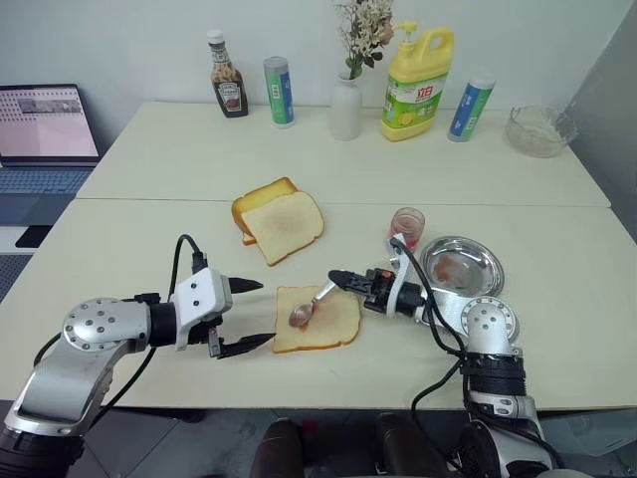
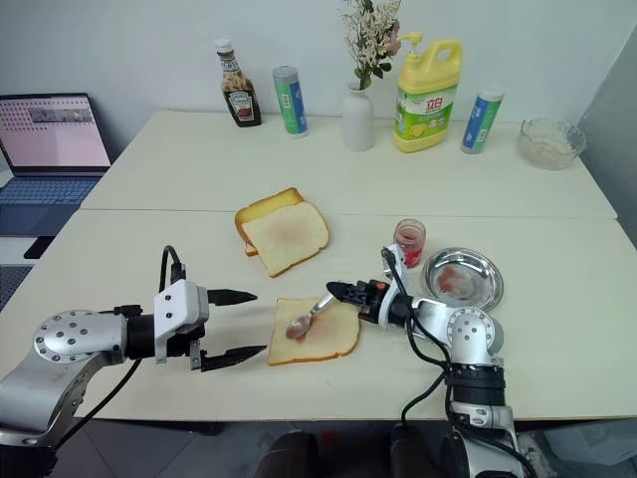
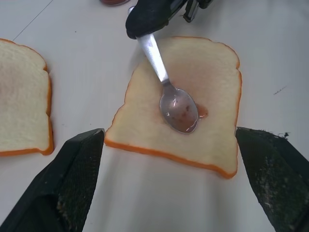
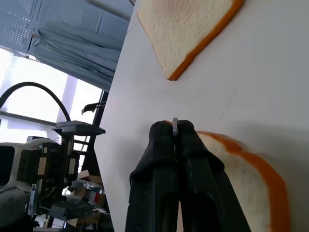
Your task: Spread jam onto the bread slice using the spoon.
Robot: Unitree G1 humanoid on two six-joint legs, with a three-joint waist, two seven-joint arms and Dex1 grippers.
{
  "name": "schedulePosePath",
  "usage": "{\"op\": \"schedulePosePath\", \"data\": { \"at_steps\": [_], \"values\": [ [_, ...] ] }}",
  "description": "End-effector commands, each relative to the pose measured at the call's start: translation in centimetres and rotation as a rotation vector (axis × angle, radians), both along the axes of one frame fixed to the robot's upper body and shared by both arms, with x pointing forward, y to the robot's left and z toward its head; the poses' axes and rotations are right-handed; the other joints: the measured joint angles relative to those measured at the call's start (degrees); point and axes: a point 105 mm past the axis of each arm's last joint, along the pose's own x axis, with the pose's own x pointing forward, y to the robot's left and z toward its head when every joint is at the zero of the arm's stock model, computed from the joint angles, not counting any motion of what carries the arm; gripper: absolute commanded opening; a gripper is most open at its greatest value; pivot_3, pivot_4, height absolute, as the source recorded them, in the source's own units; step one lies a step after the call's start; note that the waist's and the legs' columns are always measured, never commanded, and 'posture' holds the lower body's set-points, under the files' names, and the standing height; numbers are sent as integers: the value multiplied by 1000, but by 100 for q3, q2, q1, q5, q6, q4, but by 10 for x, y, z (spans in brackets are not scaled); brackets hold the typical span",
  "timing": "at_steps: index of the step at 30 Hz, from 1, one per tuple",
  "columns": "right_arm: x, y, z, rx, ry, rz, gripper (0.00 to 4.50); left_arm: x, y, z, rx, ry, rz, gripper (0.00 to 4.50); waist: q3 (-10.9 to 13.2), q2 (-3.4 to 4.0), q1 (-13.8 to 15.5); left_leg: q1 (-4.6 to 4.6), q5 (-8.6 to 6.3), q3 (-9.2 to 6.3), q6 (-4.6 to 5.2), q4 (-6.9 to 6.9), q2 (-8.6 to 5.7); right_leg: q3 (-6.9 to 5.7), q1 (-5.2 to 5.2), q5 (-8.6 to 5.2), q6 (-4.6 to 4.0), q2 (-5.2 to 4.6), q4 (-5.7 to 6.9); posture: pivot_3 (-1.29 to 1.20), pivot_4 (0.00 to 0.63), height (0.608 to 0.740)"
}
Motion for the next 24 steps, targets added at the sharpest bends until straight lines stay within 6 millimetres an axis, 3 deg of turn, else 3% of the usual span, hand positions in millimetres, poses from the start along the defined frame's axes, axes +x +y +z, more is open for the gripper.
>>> {"op": "schedulePosePath", "data": {
  "at_steps": [1,5,11,15,19,24],
  "values": [
    [-6,-6,5,-3,-32,30,62,0,1,6,20,-29,-22,4500,0,0,4,0,0,0,0,0,-1,0,0,0,0,-1,0,0,150,740],
    [-3,-11,9,-5,-57,7,62,-1,3,4,32,-27,-30,4500,0,0,3,1,0,-1,0,0,0,0,0,0,0,0,1,0,150,740],
    [29,-22,19,-22,-134,-187,62,-2,4,1,47,-27,-43,4500,0,0,2,0,0,0,0,1,0,0,0,0,1,0,0,0,150,740],
    [38,-27,23,-20,-149,-234,62,-2,4,0,49,-27,-49,4500,0,0,8,1,0,0,0,2,0,0,1,0,1,0,1,0,150,740],
    [28,-24,19,-17,-121,-170,62,-1,4,0,51,-28,-54,4500,0,0,9,0,0,1,0,0,-1,2,0,0,1,0,-1,0,150,740],
    [-10,-7,19,24,-84,17,62,0,3,-1,53,-25,-60,4500,0,0,9,0,0,0,0,-3,0,0,1,0,0,0,-1,0,150,740]
  ]
}}
